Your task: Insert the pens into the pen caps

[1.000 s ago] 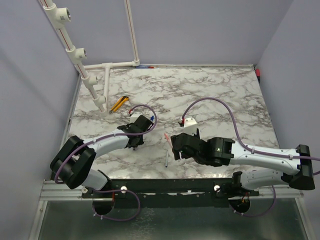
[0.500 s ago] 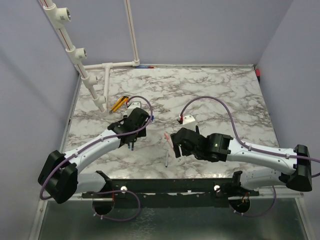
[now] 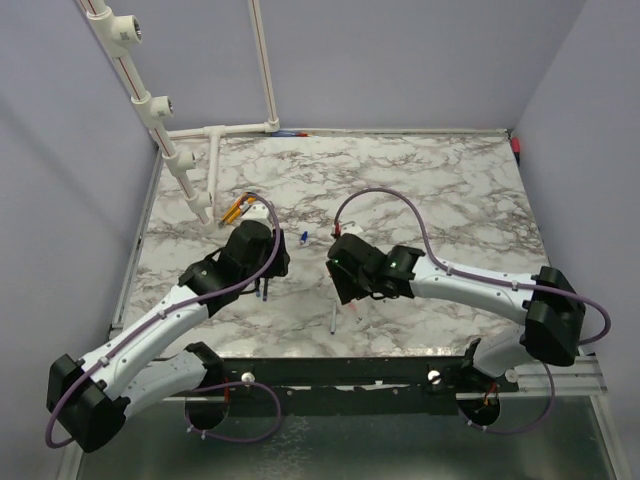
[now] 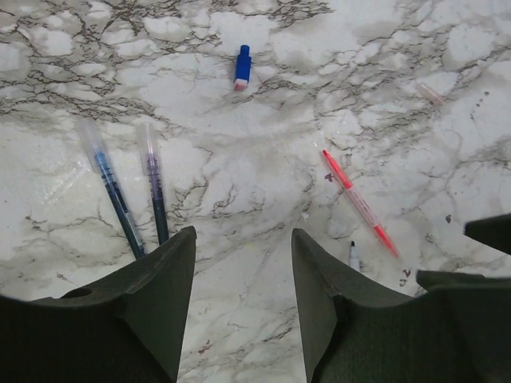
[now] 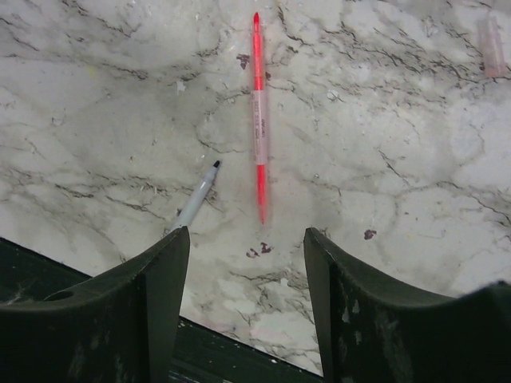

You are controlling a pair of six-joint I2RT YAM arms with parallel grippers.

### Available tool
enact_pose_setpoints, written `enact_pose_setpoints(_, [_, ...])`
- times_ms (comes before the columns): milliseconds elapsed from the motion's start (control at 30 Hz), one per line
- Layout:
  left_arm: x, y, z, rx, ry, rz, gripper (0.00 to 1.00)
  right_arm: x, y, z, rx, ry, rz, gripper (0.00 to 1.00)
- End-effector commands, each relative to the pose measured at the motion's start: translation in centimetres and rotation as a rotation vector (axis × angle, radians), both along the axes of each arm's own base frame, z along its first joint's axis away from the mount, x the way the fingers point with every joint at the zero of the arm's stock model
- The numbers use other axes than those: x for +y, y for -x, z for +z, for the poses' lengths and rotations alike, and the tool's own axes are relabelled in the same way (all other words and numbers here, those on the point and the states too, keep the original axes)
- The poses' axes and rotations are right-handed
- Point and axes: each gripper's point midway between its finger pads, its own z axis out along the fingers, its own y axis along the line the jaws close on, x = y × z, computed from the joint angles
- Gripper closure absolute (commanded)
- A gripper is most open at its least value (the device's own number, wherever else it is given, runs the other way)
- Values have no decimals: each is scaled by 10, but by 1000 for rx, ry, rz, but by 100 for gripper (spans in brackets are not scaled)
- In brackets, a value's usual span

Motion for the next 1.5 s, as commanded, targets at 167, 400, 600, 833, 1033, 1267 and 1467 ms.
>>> enact_pose_setpoints(167, [-9,26,37,-108,129,-156,44,35,-35,-17,40,-35,60,43])
enact_pose_setpoints(400, [-3,30,47,-172,169,-144,40,38,-62,-37,67,-4,22,46])
enact_pose_setpoints(600, [-2,31,50,-191,183,-145,39,39,-70,-57,98,27,13,51])
enact_pose_setpoints(833, [-3,31,48,-188,179,-147,39,43,-74,-75,130,45,14,61])
enact_pose_setpoints(1033, [-3,31,48,-189,180,-147,39,43,-76,-83,142,66,14,66])
enact_pose_setpoints(1267, [-3,31,47,-184,177,-148,39,33,-74,-94,149,120,1,74])
enact_pose_setpoints(1467, [-4,31,47,-183,179,-154,38,27,-70,-101,159,136,-7,85])
